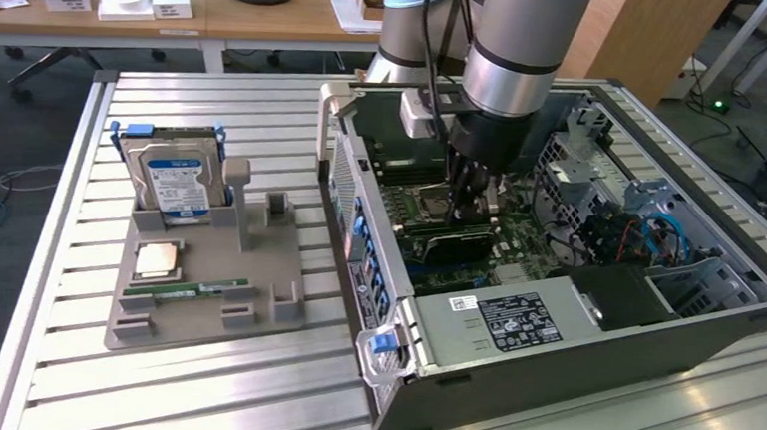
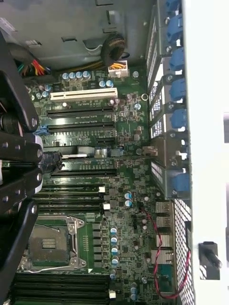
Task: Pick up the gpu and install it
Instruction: 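Press down on the gpu until it lock into place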
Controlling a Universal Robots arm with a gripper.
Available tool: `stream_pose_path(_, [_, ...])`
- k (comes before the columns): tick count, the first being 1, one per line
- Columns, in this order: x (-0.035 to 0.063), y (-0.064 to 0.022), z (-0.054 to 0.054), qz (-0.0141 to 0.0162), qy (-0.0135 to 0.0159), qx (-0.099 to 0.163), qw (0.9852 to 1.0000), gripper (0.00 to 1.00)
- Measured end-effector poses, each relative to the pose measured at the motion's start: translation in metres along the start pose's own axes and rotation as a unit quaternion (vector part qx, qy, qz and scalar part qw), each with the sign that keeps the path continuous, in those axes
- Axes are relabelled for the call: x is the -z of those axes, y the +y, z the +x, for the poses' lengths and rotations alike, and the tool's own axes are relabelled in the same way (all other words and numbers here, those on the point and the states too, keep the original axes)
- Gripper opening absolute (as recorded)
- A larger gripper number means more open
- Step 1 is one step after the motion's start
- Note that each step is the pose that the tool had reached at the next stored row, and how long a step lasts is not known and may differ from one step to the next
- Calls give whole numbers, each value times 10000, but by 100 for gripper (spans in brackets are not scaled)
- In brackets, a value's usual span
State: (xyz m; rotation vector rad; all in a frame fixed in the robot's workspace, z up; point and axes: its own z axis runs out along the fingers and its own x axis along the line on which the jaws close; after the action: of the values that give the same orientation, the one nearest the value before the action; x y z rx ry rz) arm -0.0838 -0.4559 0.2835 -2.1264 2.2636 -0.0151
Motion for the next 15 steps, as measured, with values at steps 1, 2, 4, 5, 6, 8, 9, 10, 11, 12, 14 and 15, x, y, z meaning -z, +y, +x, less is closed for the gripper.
stream_pose_path(1, [-5,6,-6,0,-1,0,10000,11])
stream_pose_path(2, [-13,8,-13,0,-1,0,10000,11])
stream_pose_path(4, [-35,9,-23,0,-1,0,10000,11])
stream_pose_path(5, [-48,9,-26,0,-1,1,10000,11])
stream_pose_path(6, [-63,10,-28,0,0,1,10000,11])
stream_pose_path(8, [-81,11,-33,0,0,0,10000,11])
stream_pose_path(9, [-81,11,-33,0,1,0,10000,11])
stream_pose_path(10, [-81,11,-33,0,1,1,10000,11])
stream_pose_path(11, [-82,12,-33,0,0,0,10000,11])
stream_pose_path(12, [-83,16,-35,0,-1,-1,10000,11])
stream_pose_path(14, [-86,21,-49,0,-1,0,10000,11])
stream_pose_path(15, [-87,21,-49,0,0,0,10000,11])
